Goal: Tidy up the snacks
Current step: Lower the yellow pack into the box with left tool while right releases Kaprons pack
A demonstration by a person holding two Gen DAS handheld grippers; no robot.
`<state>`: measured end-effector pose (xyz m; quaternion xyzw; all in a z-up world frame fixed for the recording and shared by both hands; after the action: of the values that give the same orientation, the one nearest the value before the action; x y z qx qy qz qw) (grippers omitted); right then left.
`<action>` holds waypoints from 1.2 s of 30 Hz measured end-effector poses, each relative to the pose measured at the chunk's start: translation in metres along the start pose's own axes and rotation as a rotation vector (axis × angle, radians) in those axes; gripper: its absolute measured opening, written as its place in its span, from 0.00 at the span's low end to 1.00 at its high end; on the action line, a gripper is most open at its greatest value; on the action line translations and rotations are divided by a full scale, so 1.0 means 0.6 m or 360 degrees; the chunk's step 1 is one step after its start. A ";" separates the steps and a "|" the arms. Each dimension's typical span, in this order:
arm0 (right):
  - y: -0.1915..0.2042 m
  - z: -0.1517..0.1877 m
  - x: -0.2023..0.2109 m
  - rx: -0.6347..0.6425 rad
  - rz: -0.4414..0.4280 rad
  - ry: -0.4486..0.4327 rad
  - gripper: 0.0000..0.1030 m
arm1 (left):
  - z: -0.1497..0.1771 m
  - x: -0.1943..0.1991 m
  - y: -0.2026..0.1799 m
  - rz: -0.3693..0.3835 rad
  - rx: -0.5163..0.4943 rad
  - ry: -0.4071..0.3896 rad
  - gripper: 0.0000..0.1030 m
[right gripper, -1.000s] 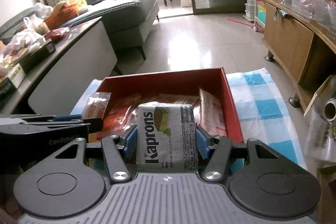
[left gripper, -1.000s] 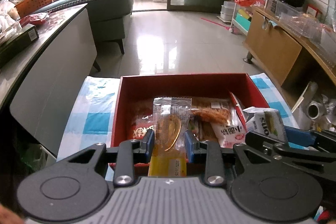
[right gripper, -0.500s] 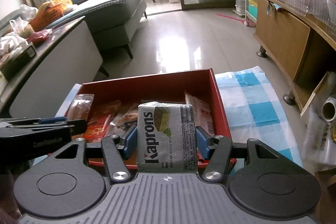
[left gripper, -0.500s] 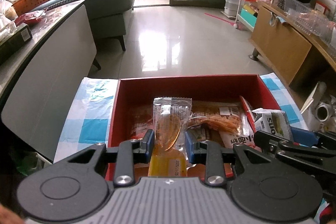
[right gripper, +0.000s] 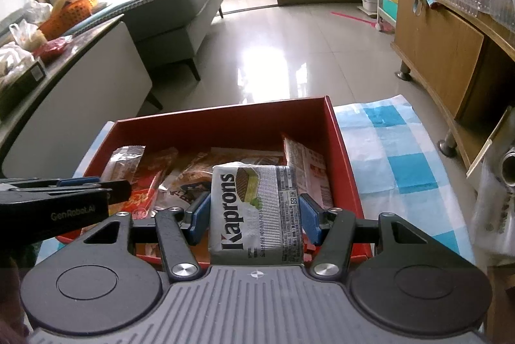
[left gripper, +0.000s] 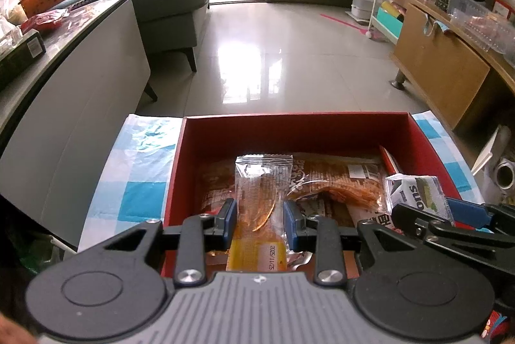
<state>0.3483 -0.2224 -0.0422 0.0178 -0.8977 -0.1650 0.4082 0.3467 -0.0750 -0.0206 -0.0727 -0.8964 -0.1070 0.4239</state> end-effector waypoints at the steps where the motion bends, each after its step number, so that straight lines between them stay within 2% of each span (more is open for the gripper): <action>1: 0.001 0.000 -0.002 0.0001 -0.0002 0.0003 0.63 | 0.000 0.000 0.001 -0.0001 0.0006 -0.0004 0.25; 14: 0.006 0.001 -0.015 0.0022 0.0000 0.0026 0.64 | -0.002 -0.005 0.003 -0.0013 0.0028 -0.0005 0.27; 24: -0.006 -0.008 0.002 -0.0006 0.0007 -0.0020 0.64 | 0.005 0.002 0.002 0.0010 0.0036 0.0009 0.28; 29: -0.025 -0.019 0.024 -0.0045 0.0015 -0.0064 0.64 | 0.010 0.016 -0.009 0.0082 0.0038 0.0014 0.28; 36: -0.069 -0.016 0.077 -0.0097 0.0056 -0.0112 0.65 | 0.027 0.049 -0.056 0.0165 -0.0073 0.0005 0.32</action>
<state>0.3204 -0.2720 -0.0157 -0.0164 -0.9062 -0.1857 0.3796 0.3090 -0.1020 -0.0123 -0.1285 -0.8880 -0.1056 0.4286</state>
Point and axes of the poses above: each gripper's, at about its wrist camera, not at the fingertips, and x roughly against the way its jaws point, y to its left, z to its underside, the point moved 7 cm from there along -x, roughly the way its jaws point, and after that the axes turned 13 degrees about -x, right-handed, at the moved point
